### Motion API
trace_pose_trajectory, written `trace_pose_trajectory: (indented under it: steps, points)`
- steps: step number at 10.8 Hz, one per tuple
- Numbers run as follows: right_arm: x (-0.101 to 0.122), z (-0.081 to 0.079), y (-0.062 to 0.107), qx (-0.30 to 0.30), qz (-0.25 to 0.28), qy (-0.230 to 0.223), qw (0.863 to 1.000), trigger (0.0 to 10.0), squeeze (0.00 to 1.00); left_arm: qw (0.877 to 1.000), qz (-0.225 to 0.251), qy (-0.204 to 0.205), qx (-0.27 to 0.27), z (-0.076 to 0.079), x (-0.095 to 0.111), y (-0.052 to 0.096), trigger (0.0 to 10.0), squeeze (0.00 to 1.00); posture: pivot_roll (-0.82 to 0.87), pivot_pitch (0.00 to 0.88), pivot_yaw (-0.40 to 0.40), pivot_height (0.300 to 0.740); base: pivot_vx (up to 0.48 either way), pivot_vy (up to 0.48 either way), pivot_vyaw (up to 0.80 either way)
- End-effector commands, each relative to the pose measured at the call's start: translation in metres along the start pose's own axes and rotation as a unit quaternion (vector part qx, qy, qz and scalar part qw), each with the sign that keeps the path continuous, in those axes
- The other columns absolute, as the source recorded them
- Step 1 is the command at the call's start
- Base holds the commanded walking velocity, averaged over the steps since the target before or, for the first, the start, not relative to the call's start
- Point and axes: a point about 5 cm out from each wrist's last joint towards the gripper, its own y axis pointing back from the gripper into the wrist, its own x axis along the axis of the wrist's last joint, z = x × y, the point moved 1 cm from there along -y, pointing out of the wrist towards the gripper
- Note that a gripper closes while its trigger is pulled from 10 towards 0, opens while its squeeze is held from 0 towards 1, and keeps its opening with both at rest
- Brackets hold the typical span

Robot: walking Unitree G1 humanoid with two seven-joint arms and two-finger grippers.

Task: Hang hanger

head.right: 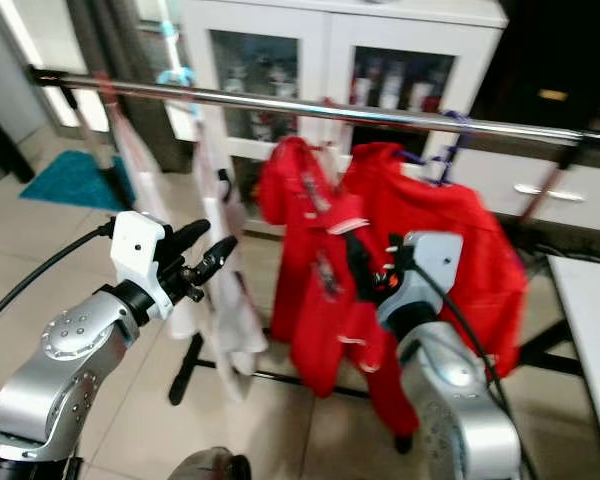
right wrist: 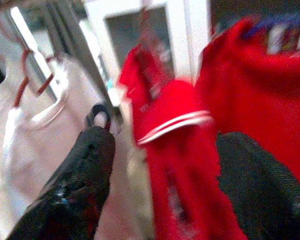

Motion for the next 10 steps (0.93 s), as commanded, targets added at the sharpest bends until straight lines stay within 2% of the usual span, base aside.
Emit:
trace_pose_trajectory:
  steps: [1, 2, 5, 8, 10]
  points:
    - [-0.005, 0.001, 0.0, -0.011, -0.017, 0.003, 1.0, 10.0, 1.0, 1.0, -0.006, -0.005, 0.006, -0.001, -0.003, 0.0, 10.0, 0.0, 0.08, 0.04, 0.027, 0.74, 0.0, 0.364, 0.0]
    - [-0.007, 0.0, 0.0, -0.008, -0.021, 0.006, 1.0, 10.0, 1.0, 1.0, -0.008, -0.004, 0.008, 0.0, -0.005, 0.001, 10.0, 0.0, 0.08, 0.04, 0.019, 0.74, 0.0, 0.368, 0.0]
    - [-0.003, 0.002, -0.004, -0.013, 0.0, -0.003, 1.0, 10.0, 1.0, 0.999, -0.014, 0.009, 0.029, -0.001, -0.009, 0.008, 10.0, 0.0, 0.09, 0.034, 0.015, 0.74, 0.0, 0.0, 0.0]
    - [-0.007, -0.009, -0.007, 0.027, -0.007, -0.009, 1.0, 10.0, 1.0, 0.999, 0.0, -0.008, 0.036, -0.001, -0.004, 0.006, 10.0, 0.0, 0.11, 0.038, 0.01, 0.74, 0.0, 0.0, 0.8]
    - [-0.009, -0.012, -0.006, 0.036, -0.01, -0.015, 0.999, 10.0, 1.0, 0.999, 0.018, -0.003, 0.048, -0.003, 0.001, 0.008, 10.0, 0.0, 0.1, 0.038, 0.008, 0.74, 0.0, 0.0, 0.8]
